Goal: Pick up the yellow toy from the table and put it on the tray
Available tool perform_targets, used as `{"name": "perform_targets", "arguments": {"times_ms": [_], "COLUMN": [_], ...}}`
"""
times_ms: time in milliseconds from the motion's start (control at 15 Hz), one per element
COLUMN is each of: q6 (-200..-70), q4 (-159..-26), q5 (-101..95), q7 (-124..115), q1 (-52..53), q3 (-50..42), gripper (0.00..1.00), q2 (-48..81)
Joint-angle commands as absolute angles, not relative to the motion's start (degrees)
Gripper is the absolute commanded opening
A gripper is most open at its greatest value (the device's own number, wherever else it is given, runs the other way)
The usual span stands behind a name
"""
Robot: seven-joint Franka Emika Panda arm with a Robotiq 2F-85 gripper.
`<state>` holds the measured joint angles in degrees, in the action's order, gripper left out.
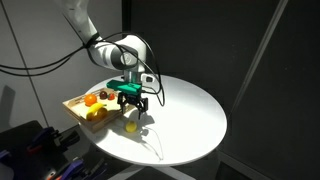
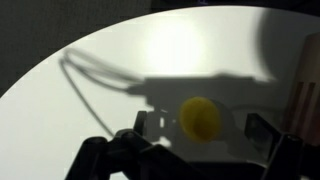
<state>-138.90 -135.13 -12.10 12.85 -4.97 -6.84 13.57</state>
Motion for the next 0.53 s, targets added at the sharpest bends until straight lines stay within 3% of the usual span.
{"name": "perform_targets", "arguments": {"times_ms": [0,467], "q6": [-137.8,-137.9], "q4": [-134.8,-135.6], "q5": [-13.7,-11.1], "q7": [17.3,23.5], "q1": [-5.7,-6.1], "q3": [-6.0,-3.8], "gripper": [1.00,1.00], "q2": [13.6,13.3]}}
